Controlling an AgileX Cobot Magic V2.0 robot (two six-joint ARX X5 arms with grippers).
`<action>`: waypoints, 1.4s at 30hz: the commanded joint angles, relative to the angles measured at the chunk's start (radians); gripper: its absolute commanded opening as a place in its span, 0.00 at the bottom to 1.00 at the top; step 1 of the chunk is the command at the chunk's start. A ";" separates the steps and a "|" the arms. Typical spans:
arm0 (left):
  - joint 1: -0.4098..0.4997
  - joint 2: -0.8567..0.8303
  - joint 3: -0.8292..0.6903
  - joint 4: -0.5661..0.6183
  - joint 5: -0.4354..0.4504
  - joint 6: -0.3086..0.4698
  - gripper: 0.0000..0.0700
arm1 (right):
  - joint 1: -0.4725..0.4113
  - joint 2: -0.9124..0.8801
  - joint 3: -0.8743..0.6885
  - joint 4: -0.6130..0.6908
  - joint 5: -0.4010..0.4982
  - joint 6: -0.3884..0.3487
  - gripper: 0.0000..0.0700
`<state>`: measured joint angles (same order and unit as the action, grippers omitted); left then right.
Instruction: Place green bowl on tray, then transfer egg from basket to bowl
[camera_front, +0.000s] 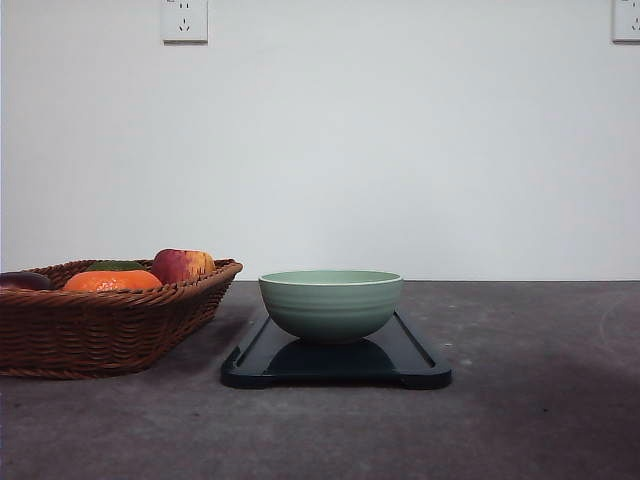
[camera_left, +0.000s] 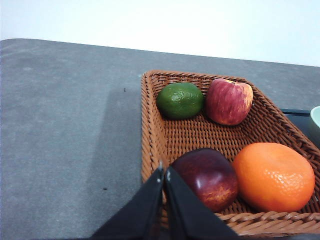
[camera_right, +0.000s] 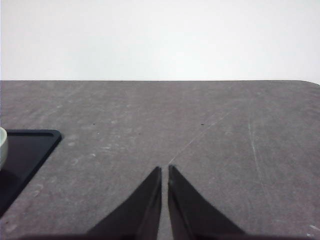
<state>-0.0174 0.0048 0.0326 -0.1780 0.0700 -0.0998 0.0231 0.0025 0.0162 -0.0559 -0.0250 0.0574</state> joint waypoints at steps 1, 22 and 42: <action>0.000 0.000 -0.019 -0.009 -0.003 0.006 0.00 | 0.000 0.001 -0.004 0.011 0.000 0.011 0.02; 0.000 0.000 -0.019 -0.009 -0.003 0.006 0.00 | 0.000 0.001 -0.004 0.011 0.000 0.011 0.02; 0.000 0.000 -0.019 -0.009 -0.003 0.006 0.00 | 0.000 0.001 -0.004 0.011 0.000 0.011 0.02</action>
<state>-0.0174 0.0048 0.0326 -0.1780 0.0700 -0.0978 0.0231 0.0025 0.0162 -0.0559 -0.0250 0.0574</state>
